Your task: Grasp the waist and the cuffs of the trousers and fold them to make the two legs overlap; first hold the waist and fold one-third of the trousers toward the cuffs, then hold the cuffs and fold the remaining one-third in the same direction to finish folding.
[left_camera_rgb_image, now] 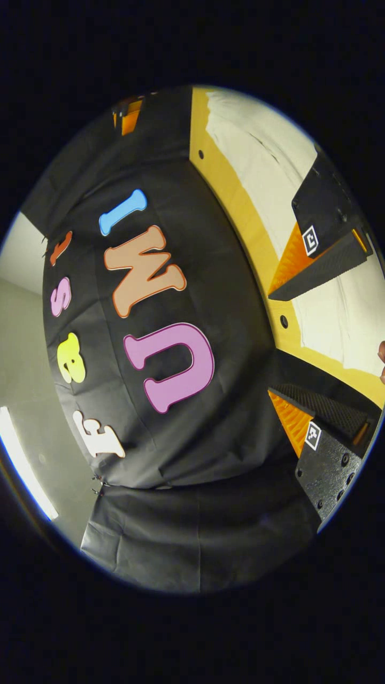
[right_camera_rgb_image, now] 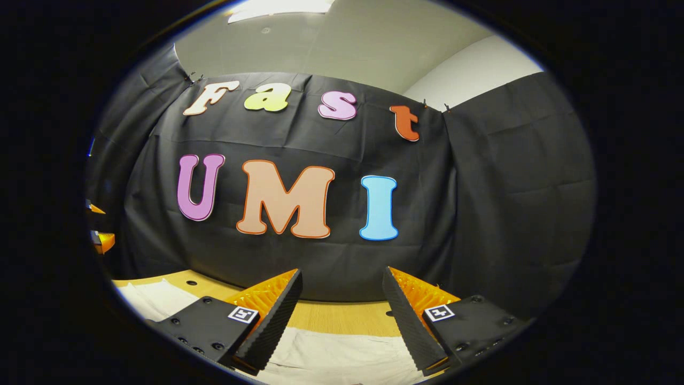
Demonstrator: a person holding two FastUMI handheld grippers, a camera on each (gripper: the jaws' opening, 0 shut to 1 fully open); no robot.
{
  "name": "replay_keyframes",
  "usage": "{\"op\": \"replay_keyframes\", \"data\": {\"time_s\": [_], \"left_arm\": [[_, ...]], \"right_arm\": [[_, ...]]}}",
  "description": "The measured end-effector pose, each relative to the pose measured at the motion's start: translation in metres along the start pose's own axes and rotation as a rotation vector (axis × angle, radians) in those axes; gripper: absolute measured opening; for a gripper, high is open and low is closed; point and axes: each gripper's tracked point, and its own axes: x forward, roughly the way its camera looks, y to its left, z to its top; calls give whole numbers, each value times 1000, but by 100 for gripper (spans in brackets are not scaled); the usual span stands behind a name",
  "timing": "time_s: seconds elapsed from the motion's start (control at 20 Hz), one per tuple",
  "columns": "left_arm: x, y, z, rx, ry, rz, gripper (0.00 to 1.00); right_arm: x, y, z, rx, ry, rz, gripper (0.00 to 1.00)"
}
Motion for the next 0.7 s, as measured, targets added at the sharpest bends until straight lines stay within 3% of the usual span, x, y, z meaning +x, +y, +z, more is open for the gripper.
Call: {"op": "replay_keyframes", "data": {"time_s": [0.2,0.7], "left_arm": [[-18,-15,-38,187,62,-98,96],[-79,-62,-166,517,282,-389,96]], "right_arm": [[-2,-1,-10,-9,15,5,98],[-6,13,-45,-27,85,52,97]]}}
